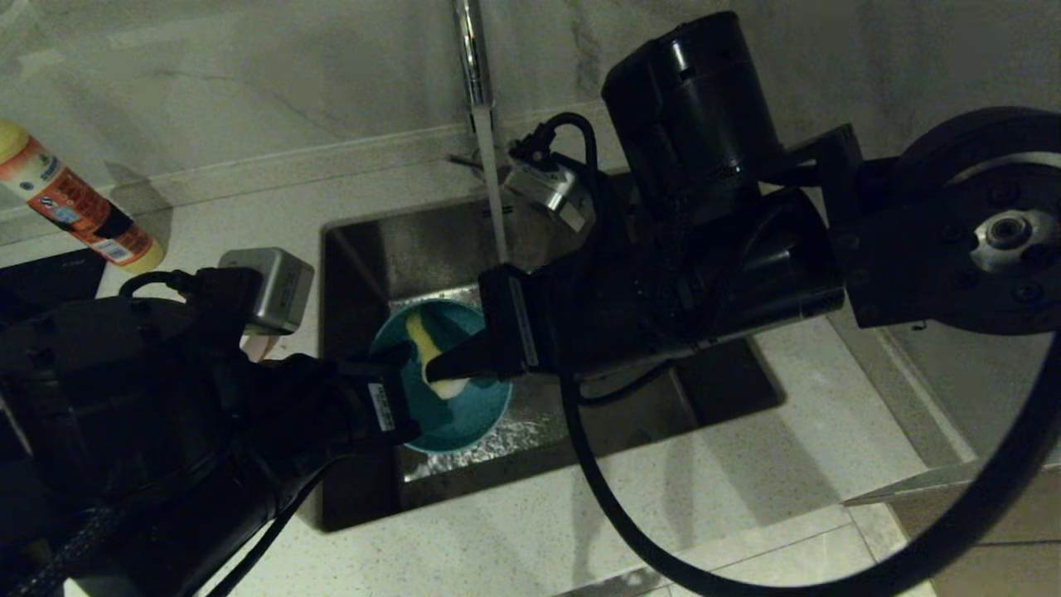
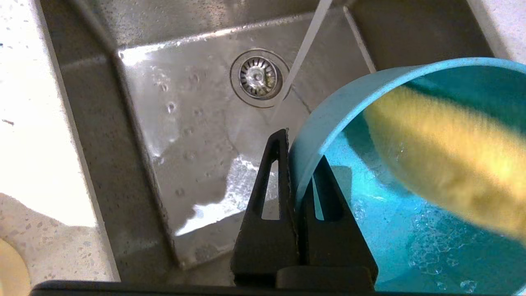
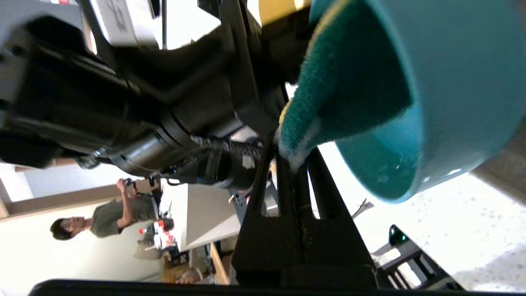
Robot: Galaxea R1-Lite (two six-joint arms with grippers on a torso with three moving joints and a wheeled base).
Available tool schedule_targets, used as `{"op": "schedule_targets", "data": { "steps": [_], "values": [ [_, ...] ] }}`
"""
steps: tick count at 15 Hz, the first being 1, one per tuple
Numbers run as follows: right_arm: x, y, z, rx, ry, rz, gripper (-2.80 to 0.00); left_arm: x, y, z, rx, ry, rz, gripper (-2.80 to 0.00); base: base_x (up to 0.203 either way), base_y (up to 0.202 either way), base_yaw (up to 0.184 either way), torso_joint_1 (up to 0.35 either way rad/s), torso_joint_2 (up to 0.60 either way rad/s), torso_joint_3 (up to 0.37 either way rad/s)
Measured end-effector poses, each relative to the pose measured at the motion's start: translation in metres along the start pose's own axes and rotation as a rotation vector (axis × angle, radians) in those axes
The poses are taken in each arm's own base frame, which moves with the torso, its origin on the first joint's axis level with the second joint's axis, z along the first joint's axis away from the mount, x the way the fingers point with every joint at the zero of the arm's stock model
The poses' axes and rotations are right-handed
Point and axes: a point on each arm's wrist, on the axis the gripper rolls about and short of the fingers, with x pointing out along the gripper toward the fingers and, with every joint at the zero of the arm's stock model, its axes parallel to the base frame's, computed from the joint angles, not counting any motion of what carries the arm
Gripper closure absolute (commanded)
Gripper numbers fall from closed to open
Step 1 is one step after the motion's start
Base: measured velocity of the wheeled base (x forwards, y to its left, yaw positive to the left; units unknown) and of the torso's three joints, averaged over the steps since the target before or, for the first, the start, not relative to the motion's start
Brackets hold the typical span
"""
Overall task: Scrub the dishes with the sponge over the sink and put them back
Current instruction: Wipe the bowl
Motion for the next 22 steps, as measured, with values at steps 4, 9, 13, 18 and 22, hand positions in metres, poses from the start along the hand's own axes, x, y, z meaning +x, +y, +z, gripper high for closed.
{"op": "schedule_targets", "data": {
  "steps": [4, 9, 13, 18, 22],
  "values": [
    [-0.006, -0.002, 0.004, 0.004, -0.016, -0.012, 0.0, -0.003, 0.001, 0.003, -0.006, -0.012, -0.003, 0.0, 0.0, 0.0, 0.0, 0.0, 0.0, 0.0],
    [-0.009, -0.013, -0.009, 0.028, 0.024, -0.047, 0.0, -0.005, 0.003, 0.009, -0.01, -0.034, 0.006, 0.0, 0.0, 0.0, 0.0, 0.0, 0.0, 0.0],
    [-0.015, -0.014, -0.015, 0.038, 0.036, -0.056, 0.0, -0.004, 0.003, 0.011, -0.006, -0.04, 0.005, 0.0, 0.0, 0.0, 0.0, 0.0, 0.0, 0.0],
    [-0.008, -0.01, -0.02, 0.034, 0.061, -0.04, 0.0, -0.003, 0.001, 0.014, -0.011, -0.049, 0.004, 0.0, 0.0, 0.0, 0.0, 0.0, 0.0, 0.0],
    [0.002, -0.007, -0.023, 0.028, 0.08, -0.028, 0.0, -0.002, 0.001, 0.014, -0.012, -0.049, 0.005, 0.0, 0.0, 0.0, 0.0, 0.0, 0.0, 0.0]
  ]
}}
